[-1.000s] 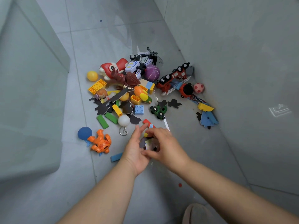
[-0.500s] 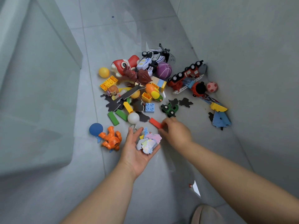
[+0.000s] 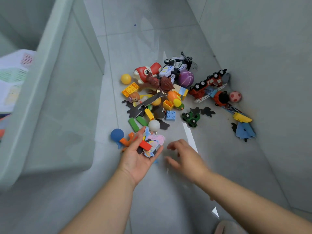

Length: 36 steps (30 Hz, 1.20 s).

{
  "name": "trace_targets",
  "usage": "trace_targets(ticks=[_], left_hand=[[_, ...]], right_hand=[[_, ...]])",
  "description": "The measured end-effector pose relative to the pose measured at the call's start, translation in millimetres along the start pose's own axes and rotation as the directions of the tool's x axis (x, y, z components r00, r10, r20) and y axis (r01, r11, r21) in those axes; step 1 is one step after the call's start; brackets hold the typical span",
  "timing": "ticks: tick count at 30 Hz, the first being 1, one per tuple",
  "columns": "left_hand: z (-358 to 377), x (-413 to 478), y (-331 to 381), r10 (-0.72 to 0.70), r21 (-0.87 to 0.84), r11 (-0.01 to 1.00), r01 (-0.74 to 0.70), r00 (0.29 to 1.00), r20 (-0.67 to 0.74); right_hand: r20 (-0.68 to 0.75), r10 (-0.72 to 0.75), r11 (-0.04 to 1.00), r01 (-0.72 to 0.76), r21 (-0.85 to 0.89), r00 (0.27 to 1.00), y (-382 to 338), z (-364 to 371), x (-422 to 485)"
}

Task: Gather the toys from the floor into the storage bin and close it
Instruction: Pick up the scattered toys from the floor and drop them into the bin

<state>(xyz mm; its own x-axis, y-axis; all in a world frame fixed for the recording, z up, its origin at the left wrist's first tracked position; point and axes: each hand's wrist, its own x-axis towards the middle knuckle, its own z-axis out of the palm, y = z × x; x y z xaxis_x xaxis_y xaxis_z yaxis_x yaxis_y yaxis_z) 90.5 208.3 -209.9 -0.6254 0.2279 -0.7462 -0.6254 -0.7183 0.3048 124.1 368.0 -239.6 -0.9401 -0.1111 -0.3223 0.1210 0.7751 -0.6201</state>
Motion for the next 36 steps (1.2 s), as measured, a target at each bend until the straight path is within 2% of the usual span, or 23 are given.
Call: trace_targets(ticks=[1,2,4,6,7,9,10,12,14,17,20,23,26,28,30,32,34,36], left_hand=[[-1,-2,7,0.018,-0.003,1.000,-0.018,1.000,0.006],[-3,-5,13,0.037,-0.006,0.999,-0.037,0.999,0.007],[-7,-10,23,0.078,-0.011,0.997,-0.078,0.997,-0.002],[-10,-16,28,0.104,-0.006,0.995,-0.104,0.994,-0.013],[-12,-18,29,0.107,0.001,0.994,-0.107,0.994,-0.025],[-13,-21,29,0.103,0.010,0.995,-0.103,0.993,-0.051],[-13,-21,29,0.102,0.018,0.995,-0.101,0.993,-0.052],[-12,-21,26,0.094,0.032,0.995,-0.093,0.995,-0.027],[-7,-21,21,0.075,0.031,0.997,-0.076,0.997,0.013],[1,-20,12,0.039,0.060,0.997,-0.042,0.998,0.044],[-1,-16,8,0.070,0.058,0.996,-0.069,0.997,-0.017],[-9,-18,6,0.094,0.045,0.995,-0.091,0.993,-0.076],[-14,-21,5,0.085,0.053,0.995,-0.079,0.990,-0.115],[-14,-22,7,0.080,0.055,0.996,-0.074,0.990,-0.114],[-14,-21,10,0.079,0.027,0.997,-0.077,0.992,-0.102],[-15,-19,12,0.063,-0.013,0.998,-0.065,0.994,-0.091],[-18,-16,13,0.042,-0.032,0.998,-0.045,0.996,-0.080],[-18,-13,13,0.023,-0.027,0.999,-0.025,0.998,-0.052]], right_hand=[[0.157,-0.028,0.995,0.043,-0.095,0.987,-3,14,-1],[0.254,-0.048,0.984,0.089,-0.153,0.966,-8,25,-1],[0.249,-0.103,0.966,0.157,-0.205,0.963,-15,38,5],[0.137,-0.087,0.970,0.115,-0.212,0.987,-13,36,14],[0.043,-0.024,0.985,0.031,-0.168,0.999,-12,31,17],[-0.192,0.134,0.990,-0.124,0.062,0.972,-12,11,19],[-0.279,0.166,0.976,-0.117,0.183,0.946,-17,0,18],[-0.367,0.101,0.956,0.012,0.293,0.925,-40,-13,11],[-0.321,-0.018,0.935,0.130,0.330,0.947,-66,-18,3],[-0.254,-0.108,0.935,0.185,0.304,0.961,-77,-16,2],[-0.314,-0.002,0.966,0.084,0.246,0.950,-60,-28,23],[-0.165,0.069,0.997,-0.072,-0.012,0.984,-47,-27,56],[-0.032,0.051,0.991,-0.055,-0.125,0.998,-50,-11,78],[0.003,0.046,0.986,-0.045,-0.159,0.999,-49,-1,83],[-0.057,0.073,0.993,-0.078,-0.089,0.996,-43,2,81],[-0.178,0.118,0.987,-0.096,0.126,0.977,-39,-2,71],[-0.242,0.076,0.941,0.011,0.339,0.967,-44,-10,53],[-0.202,-0.055,0.904,0.135,0.406,0.978,-56,-16,33]])
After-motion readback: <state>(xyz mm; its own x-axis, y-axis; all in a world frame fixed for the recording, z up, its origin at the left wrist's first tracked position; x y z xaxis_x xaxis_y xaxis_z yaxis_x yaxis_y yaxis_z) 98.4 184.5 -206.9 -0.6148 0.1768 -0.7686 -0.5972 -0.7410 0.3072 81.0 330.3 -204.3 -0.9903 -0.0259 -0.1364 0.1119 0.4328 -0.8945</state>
